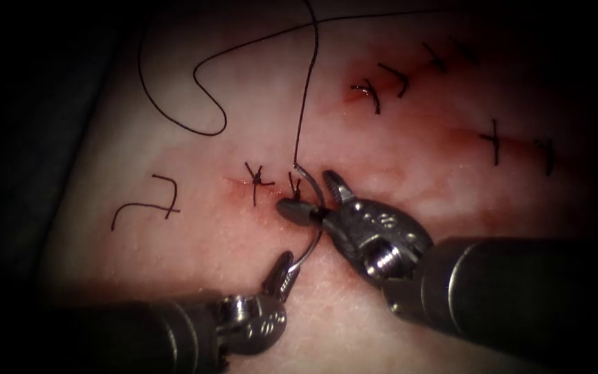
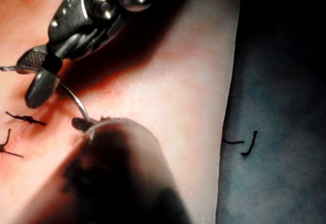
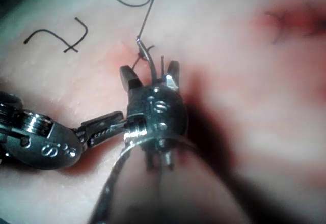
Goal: Wound Closure
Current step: Pass needle to right hand, then push needle through tissue on top of incision
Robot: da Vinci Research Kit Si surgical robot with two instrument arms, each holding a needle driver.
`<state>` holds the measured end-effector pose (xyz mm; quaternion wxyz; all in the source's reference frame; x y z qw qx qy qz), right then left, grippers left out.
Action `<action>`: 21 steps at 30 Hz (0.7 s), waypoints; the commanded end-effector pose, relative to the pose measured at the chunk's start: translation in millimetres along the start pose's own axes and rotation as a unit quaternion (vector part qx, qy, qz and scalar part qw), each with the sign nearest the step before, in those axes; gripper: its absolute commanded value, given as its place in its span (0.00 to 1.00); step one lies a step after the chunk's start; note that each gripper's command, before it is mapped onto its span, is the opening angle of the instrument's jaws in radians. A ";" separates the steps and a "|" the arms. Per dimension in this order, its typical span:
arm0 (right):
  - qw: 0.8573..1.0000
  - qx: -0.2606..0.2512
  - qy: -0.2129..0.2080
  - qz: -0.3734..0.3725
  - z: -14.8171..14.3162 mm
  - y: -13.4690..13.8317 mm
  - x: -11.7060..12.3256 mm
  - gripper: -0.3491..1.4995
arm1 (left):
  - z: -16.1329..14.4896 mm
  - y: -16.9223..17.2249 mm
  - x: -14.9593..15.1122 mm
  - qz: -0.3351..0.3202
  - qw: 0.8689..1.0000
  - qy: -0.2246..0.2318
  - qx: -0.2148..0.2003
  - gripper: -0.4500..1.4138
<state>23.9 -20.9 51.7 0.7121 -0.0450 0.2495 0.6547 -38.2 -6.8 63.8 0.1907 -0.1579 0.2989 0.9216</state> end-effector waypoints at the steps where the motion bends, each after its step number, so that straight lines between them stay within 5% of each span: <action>1: 1.000 0.001 -0.002 -0.001 0.7 -0.4 -0.7 0.00 | 0.4 0.8 0.1 0.003 1.000 0.000 -0.002 0.00; 9: 0.999 -0.031 -0.005 -0.017 0.6 -0.4 -0.4 0.00 | 0.5 0.1 0.3 0.059 0.998 -0.003 0.006 0.00; 12: 1.000 -0.022 -0.006 -0.017 0.6 -0.2 -0.1 0.00 | 0.4 -0.6 0.2 0.031 0.999 -0.004 0.030 0.53; 13: 1.000 -0.021 -0.002 -0.016 0.6 -0.1 0.0 0.00 | 0.3 -0.8 0.2 0.005 0.999 -0.003 0.041 0.51; 15: 1.000 -0.012 0.008 -0.015 0.5 0.3 0.2 0.00 | -0.1 -1.2 0.3 -0.028 0.998 0.006 0.052 0.67; 18: 0.999 0.028 0.030 -0.018 0.3 1.2 0.7 0.00 | -1.2 -2.3 -0.1 -0.097 0.992 0.083 0.010 0.67; 21: 0.994 0.086 0.056 -0.039 0.1 2.6 1.3 0.00 | -2.5 -3.6 -1.0 -0.161 0.965 0.181 -0.096 0.59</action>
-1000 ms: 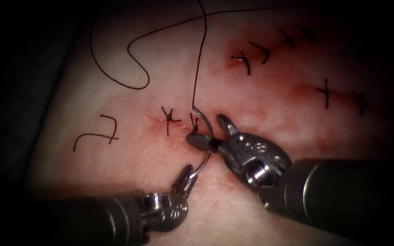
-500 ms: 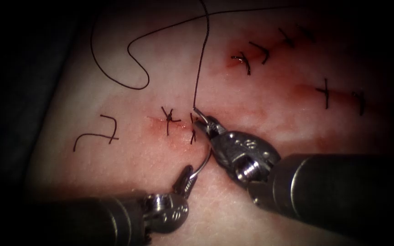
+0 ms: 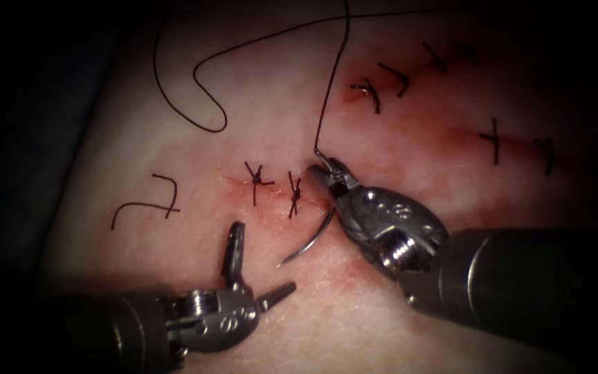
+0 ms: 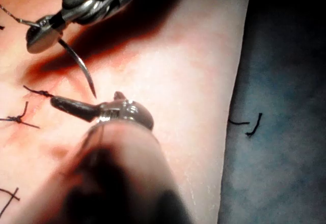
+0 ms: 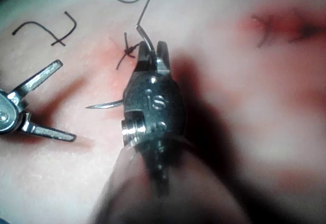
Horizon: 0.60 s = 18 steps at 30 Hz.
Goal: Wound Closure
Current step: Push needle through tissue on top of incision
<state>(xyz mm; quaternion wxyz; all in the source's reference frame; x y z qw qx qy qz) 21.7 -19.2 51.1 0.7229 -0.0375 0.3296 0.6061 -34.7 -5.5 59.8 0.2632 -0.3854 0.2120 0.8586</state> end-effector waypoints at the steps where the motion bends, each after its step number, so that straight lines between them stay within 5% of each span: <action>1: 0.999 0.033 0.010 -0.004 0.3 0.9 -0.3 0.00 | 0.1 0.4 -0.3 -0.023 0.999 0.018 -0.038 0.52; 9: 0.981 0.191 0.043 0.016 0.1 6.2 1.5 0.00 | -1.4 -1.9 -0.5 -0.158 0.954 0.135 -0.216 0.42; 18: 0.936 0.347 0.050 0.033 0.8 8.9 1.9 0.00 | 0.3 -3.9 -0.6 -0.227 0.914 0.178 -0.287 0.39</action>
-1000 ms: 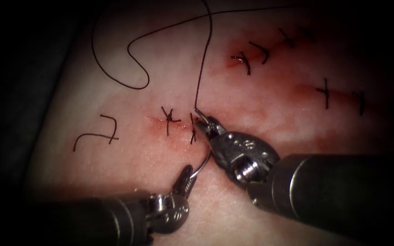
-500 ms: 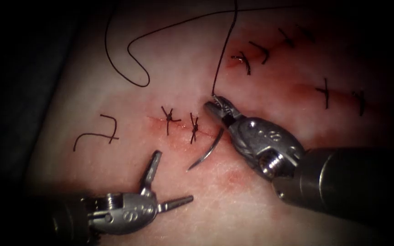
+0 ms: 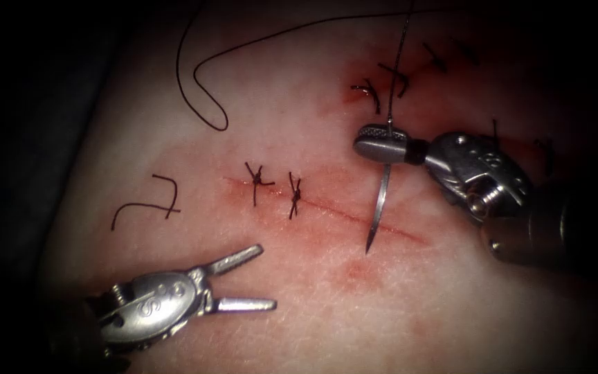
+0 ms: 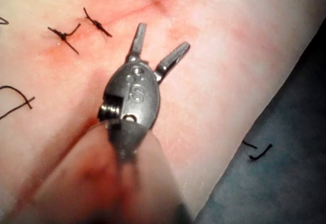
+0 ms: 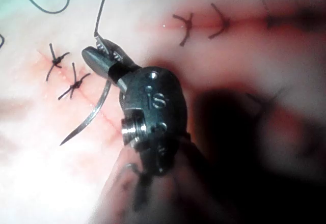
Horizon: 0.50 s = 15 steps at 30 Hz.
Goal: Wound Closure
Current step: Push needle through tissue on top of incision
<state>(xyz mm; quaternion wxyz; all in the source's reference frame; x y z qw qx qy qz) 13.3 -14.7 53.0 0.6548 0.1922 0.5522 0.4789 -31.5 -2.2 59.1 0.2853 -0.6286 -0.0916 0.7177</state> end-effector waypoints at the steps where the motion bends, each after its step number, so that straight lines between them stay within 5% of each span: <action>1: 1.000 0.020 0.002 0.000 0.9 0.3 -0.7 0.00 | 1.0 -0.1 -0.8 -0.015 1.000 0.005 -0.006 0.39; 6: 0.997 0.075 0.006 0.005 1.4 -0.2 -0.7 0.00 | 3.3 -0.7 -0.7 -0.073 0.996 0.032 -0.043 0.40; 15: 0.995 0.095 0.025 0.003 1.7 -0.7 -0.8 0.00 | 7.1 -1.8 -1.1 -0.092 0.995 0.024 -0.006 0.71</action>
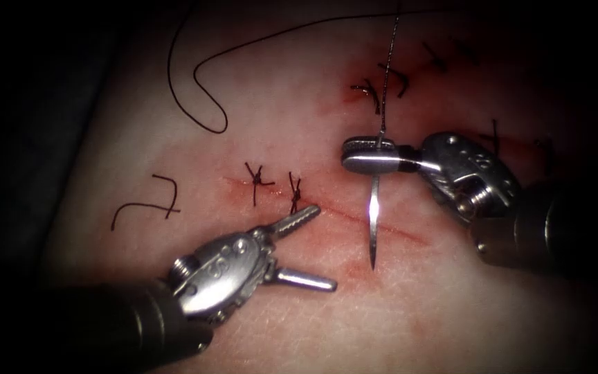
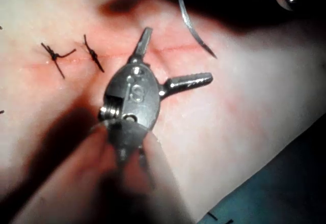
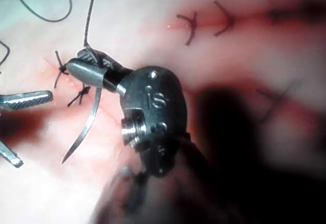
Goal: Wound Closure
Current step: Push needle through tissue on top of incision
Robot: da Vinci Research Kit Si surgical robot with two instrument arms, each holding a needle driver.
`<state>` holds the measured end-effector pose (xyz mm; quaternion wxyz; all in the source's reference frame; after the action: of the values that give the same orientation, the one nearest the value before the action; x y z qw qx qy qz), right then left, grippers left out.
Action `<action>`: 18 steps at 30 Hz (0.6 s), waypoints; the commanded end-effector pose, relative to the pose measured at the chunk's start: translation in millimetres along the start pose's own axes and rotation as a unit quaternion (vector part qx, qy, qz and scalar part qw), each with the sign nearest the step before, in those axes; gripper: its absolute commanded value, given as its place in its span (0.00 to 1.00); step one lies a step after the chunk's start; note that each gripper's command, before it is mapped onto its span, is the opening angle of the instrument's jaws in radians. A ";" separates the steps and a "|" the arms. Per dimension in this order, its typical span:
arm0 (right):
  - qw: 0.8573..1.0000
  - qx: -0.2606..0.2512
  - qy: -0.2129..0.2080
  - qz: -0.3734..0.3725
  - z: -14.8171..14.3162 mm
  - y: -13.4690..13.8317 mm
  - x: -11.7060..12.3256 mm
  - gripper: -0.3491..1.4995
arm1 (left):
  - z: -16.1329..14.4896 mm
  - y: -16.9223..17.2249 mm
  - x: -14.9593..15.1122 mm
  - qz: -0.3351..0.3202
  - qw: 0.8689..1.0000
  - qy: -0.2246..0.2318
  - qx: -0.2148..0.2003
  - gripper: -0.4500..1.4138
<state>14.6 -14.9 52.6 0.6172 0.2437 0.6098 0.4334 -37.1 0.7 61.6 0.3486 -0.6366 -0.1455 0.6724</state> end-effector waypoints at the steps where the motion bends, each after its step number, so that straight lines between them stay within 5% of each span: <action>1: 1.000 0.002 -0.001 -0.003 0.7 0.3 -0.7 0.00 | 0.5 0.0 -0.7 -0.001 1.000 0.000 0.000 0.71; 15: 0.998 -0.014 0.009 -0.061 1.5 0.4 -1.3 0.00 | -0.7 -1.0 -2.6 -0.003 1.000 -0.012 0.024 0.69; 18: 0.996 -0.032 0.008 -0.083 1.7 1.0 -1.6 0.00 | -1.5 -0.4 -3.4 0.006 0.999 -0.025 0.032 0.62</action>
<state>15.6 -15.1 53.8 0.6583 0.1615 0.6207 0.3941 -35.1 -1.8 63.7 0.3595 -0.6036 -0.1272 0.7002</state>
